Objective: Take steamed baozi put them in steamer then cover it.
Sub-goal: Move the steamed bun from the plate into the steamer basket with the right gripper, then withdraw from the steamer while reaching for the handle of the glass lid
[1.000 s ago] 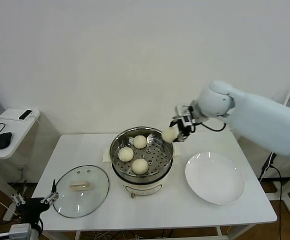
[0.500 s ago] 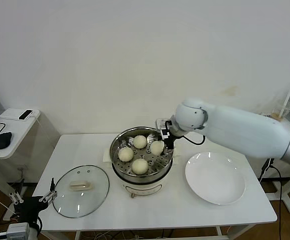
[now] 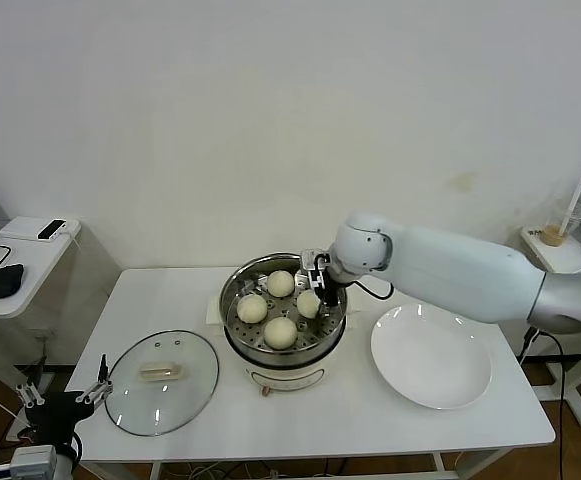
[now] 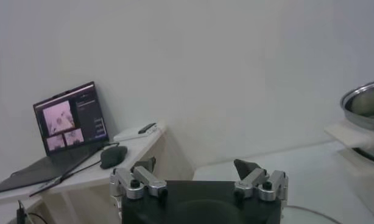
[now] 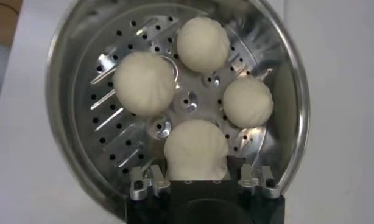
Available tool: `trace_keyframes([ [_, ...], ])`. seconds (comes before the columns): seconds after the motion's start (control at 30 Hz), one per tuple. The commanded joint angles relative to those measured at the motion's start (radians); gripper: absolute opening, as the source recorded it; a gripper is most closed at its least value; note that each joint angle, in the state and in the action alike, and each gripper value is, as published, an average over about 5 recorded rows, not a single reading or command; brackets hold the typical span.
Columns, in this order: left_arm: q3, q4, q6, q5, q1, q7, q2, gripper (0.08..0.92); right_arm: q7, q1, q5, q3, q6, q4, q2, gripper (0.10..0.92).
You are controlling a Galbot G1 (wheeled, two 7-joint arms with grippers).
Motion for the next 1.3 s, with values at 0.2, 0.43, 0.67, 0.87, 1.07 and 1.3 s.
trace_keyframes([
  [0.2,-0.002,-0.002,0.0,0.0,0.001,0.0,-0.001,0.823,0.023,-0.033,-0.019,0.017,-0.003,-0.051,0.034,0.619],
  [0.43,-0.007,-0.006,0.0,0.0,0.005,0.0,-0.001,0.823,0.023,-0.038,-0.038,0.038,0.004,-0.04,0.024,0.665],
  [0.67,-0.006,-0.008,0.0,0.0,0.007,0.0,-0.001,0.823,0.015,-0.006,-0.017,0.085,0.005,0.023,-0.037,0.813],
  [0.87,-0.004,-0.009,0.0,0.0,0.002,0.0,0.0,0.823,0.04,0.015,0.045,0.148,0.0,0.116,-0.129,0.823],
  [1.07,-0.004,-0.004,-0.015,-0.013,-0.005,-0.004,-0.002,0.823,0.255,-0.111,0.147,0.292,0.012,0.227,-0.216,0.823],
  [1.3,-0.002,0.003,-0.08,-0.045,-0.016,-0.019,-0.009,0.823,0.549,-0.498,0.17,0.639,0.132,0.35,-0.32,0.823],
])
